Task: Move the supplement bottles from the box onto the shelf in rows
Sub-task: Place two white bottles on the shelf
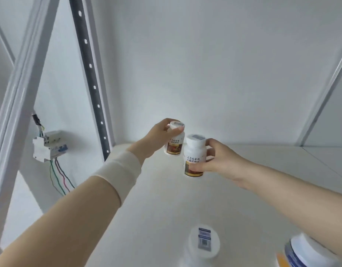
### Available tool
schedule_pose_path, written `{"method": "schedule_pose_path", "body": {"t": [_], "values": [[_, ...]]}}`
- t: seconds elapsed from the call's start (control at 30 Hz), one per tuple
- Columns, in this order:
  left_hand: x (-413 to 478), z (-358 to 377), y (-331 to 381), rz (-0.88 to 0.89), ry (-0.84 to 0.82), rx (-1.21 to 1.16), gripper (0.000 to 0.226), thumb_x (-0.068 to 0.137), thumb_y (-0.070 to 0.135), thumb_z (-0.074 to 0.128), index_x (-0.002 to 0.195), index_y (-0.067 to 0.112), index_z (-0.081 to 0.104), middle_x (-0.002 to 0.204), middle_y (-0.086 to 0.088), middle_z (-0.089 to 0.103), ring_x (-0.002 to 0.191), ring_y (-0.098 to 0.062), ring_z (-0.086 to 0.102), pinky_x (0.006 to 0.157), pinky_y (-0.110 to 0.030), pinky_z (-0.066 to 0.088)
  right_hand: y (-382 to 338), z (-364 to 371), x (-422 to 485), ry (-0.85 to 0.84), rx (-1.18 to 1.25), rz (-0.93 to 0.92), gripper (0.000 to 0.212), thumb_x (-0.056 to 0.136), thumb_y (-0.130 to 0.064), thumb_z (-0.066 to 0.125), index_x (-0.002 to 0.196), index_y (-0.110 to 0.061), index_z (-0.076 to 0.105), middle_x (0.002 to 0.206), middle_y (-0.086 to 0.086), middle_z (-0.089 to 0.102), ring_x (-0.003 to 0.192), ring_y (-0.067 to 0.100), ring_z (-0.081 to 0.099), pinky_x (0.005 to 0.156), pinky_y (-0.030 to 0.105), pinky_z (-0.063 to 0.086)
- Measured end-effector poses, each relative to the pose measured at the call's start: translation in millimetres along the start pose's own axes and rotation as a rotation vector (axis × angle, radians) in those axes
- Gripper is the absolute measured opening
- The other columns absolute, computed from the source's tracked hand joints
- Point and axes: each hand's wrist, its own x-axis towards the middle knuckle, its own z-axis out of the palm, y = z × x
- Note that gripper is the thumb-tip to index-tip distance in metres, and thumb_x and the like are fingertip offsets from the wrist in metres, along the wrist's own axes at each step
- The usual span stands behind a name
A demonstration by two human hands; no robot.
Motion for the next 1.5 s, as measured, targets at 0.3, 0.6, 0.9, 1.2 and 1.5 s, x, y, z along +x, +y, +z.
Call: {"method": "schedule_pose_path", "body": {"t": [0.3, 0.6, 0.9, 1.2, 1.5], "values": [[61, 7, -46, -0.08, -0.044, -0.011, 0.033, 0.084, 0.022, 0.069, 0.116, 0.017, 0.059, 0.093, 0.003, 0.061, 0.093, -0.02, 0.06, 0.09, -0.033, 0.048, 25, 14, 68, 0.045, -0.17, 0.051, 0.061, 0.064, -0.016, 0.083, 0.115, -0.017, 0.048, 0.115, -0.001, 0.059, 0.101, 0.02, 0.062, 0.084, 0.032, 0.049], [87, 19, -56, -0.079, -0.109, -0.015, 0.029, 0.084, 0.022, 0.069, 0.112, 0.02, 0.059, 0.102, -0.002, 0.059, 0.09, -0.016, 0.059, 0.087, -0.027, 0.048, 39, 21, 96, 0.051, -0.154, 0.085, 0.059, 0.067, -0.017, 0.082, 0.112, -0.02, 0.044, 0.116, -0.004, 0.057, 0.107, 0.018, 0.058, 0.088, 0.03, 0.047], [88, 18, -55, -0.104, -0.144, 0.004, 0.04, 0.086, 0.023, 0.067, 0.122, 0.02, 0.053, 0.106, -0.001, 0.058, 0.092, -0.014, 0.058, 0.078, -0.018, 0.046, 39, 22, 96, 0.01, -0.145, 0.115, 0.07, 0.071, -0.018, 0.079, 0.127, -0.016, 0.037, 0.094, -0.016, 0.051, 0.106, 0.017, 0.058, 0.092, 0.03, 0.048], [67, -12, -7, -0.126, 0.098, 0.503, 0.053, 0.09, 0.041, 0.057, 0.134, 0.014, 0.044, 0.131, -0.002, 0.053, 0.115, -0.019, 0.051, 0.093, -0.028, 0.039, 6, -7, 73, 0.036, -0.228, 0.092, 0.082, 0.076, -0.028, 0.076, 0.142, -0.019, 0.028, 0.141, -0.002, 0.041, 0.124, 0.016, 0.045, 0.097, 0.028, 0.038], [-67, -11, 70, -0.042, 0.241, 1.604, 0.048, 0.094, 0.039, 0.05, 0.134, 0.012, 0.041, 0.128, -0.01, 0.05, 0.12, -0.029, 0.045, 0.095, -0.034, 0.035, -42, -16, -12, 0.175, -0.603, -0.14, 0.071, 0.087, -0.039, 0.06, 0.143, -0.011, 0.026, 0.145, 0.008, 0.035, 0.131, 0.026, 0.038, 0.1, 0.033, 0.035]]}}
